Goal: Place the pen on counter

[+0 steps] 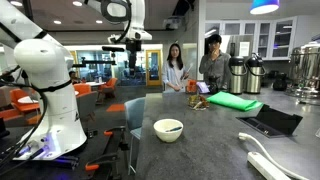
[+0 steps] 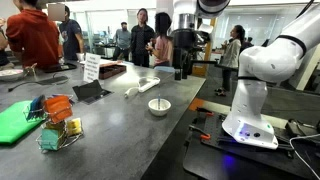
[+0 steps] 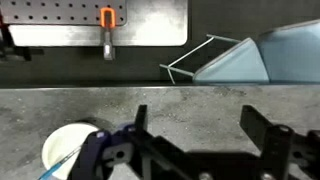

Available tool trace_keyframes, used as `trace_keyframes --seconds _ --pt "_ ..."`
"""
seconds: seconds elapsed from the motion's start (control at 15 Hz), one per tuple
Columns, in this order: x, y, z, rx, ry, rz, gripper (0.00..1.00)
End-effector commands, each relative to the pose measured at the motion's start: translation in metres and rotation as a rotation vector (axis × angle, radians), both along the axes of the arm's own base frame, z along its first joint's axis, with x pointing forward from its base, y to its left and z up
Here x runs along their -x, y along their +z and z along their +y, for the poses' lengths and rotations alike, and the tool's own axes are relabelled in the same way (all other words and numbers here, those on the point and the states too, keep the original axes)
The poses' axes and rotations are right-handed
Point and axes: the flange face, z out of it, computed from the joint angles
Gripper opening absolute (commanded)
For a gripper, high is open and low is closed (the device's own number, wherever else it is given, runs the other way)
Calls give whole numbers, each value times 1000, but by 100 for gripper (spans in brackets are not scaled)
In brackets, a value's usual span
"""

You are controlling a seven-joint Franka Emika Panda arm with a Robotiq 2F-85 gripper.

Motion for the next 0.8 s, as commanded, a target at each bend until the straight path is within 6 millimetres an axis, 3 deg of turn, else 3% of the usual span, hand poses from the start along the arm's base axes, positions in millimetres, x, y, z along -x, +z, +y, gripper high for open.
trace_keyframes --seconds 0.0,0.4,0.73 --pt "0 1 0 0 0 1 100" --pt "0 1 0 0 0 1 100" --pt "-52 -5 -20 115 -225 -43 100"
